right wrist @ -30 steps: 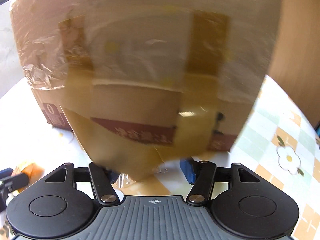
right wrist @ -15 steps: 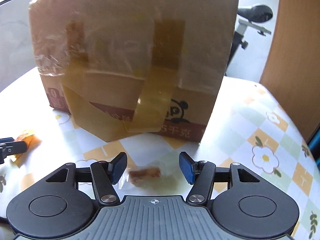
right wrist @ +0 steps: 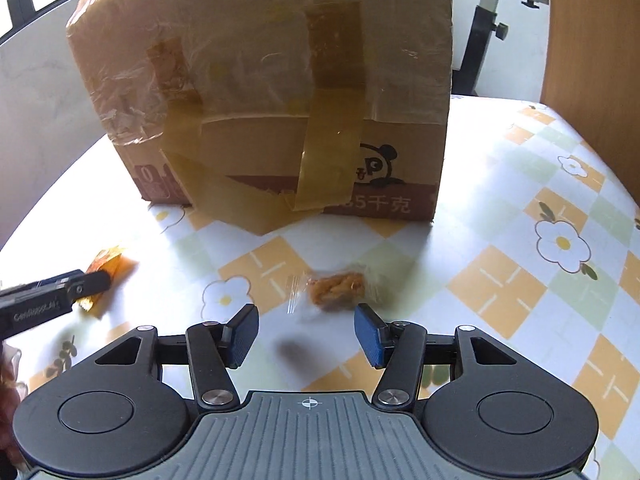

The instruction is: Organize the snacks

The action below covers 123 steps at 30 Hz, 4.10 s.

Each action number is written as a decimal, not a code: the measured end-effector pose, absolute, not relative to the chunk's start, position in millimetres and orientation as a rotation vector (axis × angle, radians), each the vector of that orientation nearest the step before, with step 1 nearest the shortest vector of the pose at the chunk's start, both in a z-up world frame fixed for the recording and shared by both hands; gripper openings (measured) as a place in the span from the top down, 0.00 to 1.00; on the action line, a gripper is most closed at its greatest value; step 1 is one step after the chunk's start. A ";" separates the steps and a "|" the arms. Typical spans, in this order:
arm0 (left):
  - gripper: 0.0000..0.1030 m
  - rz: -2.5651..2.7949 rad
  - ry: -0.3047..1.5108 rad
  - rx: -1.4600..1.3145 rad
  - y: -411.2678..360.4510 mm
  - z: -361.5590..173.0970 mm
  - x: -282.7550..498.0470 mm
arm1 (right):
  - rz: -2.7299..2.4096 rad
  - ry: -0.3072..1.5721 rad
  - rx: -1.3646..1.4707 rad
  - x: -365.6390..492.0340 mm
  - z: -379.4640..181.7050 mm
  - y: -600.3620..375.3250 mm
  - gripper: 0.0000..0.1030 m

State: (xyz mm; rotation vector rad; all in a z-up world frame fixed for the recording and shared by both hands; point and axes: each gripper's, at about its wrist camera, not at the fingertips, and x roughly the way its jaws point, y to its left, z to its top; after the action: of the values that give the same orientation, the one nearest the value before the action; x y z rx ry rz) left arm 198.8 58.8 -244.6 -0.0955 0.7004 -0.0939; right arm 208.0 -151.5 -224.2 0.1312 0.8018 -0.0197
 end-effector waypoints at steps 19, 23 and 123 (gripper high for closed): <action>0.63 -0.087 0.695 -0.079 58.6 -245.7 198.0 | 0.077 0.763 -0.141 214.7 -232.3 -151.3 0.60; 0.63 -0.085 0.696 -0.067 57.7 -246.1 197.9 | 0.116 0.732 -0.132 214.6 -233.7 -157.2 0.67; 0.12 -0.278 0.425 0.089 -24.3 -25.0 302.0 | 0.061 0.328 0.097 256.4 -24.1 -226.6 0.15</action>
State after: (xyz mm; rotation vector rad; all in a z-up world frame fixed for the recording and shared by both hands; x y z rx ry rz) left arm 302.0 -24.3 -25.0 0.0892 0.4246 -0.2782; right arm 256.4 -226.6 -24.1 0.0974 0.3285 0.0613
